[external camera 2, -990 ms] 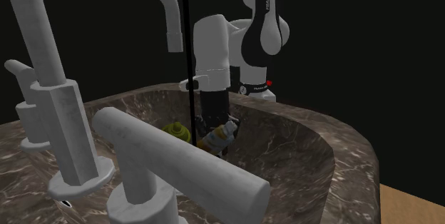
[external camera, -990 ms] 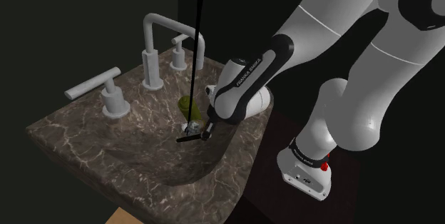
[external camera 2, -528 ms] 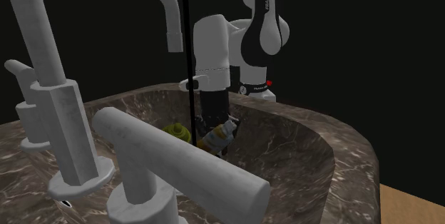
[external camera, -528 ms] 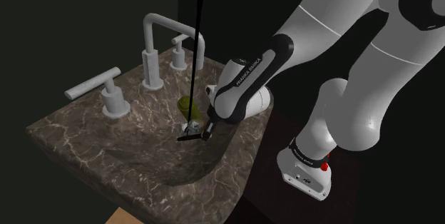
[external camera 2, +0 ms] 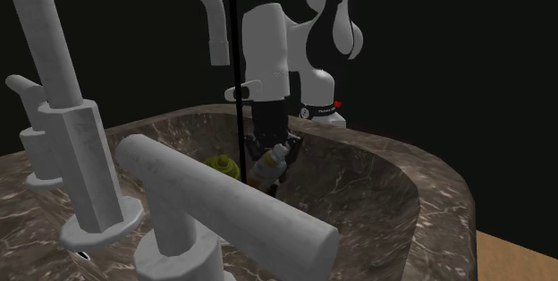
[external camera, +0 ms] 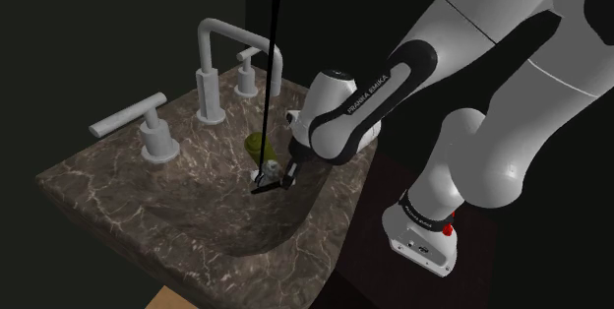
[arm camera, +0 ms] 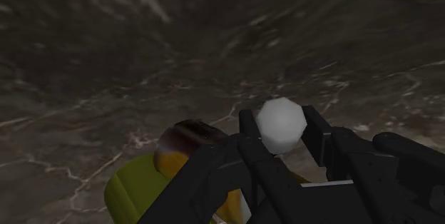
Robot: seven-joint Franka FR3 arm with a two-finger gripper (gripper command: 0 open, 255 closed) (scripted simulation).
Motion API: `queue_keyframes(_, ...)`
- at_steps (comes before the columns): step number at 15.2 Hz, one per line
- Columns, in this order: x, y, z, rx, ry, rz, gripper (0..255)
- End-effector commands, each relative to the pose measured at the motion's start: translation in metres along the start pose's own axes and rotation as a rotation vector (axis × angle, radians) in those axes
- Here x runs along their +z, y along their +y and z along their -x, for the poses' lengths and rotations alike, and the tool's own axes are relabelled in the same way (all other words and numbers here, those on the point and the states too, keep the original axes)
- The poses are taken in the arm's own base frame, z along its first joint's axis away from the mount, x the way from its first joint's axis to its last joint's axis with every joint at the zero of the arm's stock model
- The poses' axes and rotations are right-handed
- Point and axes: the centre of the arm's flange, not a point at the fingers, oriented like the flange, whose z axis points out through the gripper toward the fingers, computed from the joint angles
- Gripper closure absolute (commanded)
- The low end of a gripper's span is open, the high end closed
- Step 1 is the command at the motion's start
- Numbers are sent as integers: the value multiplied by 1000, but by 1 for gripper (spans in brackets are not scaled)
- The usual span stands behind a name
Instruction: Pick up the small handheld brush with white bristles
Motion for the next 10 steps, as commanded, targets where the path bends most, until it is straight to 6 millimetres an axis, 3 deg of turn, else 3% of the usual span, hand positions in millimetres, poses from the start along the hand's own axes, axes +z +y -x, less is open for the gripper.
queue_keyframes(1, -11, -1, -2, 2, 2, 1, 255)
queue_keyframes(8, -47, -7, -6, 2, 2, 1, 255)
queue_keyframes(10, -48, -7, -7, 2, 2, 1, 255)
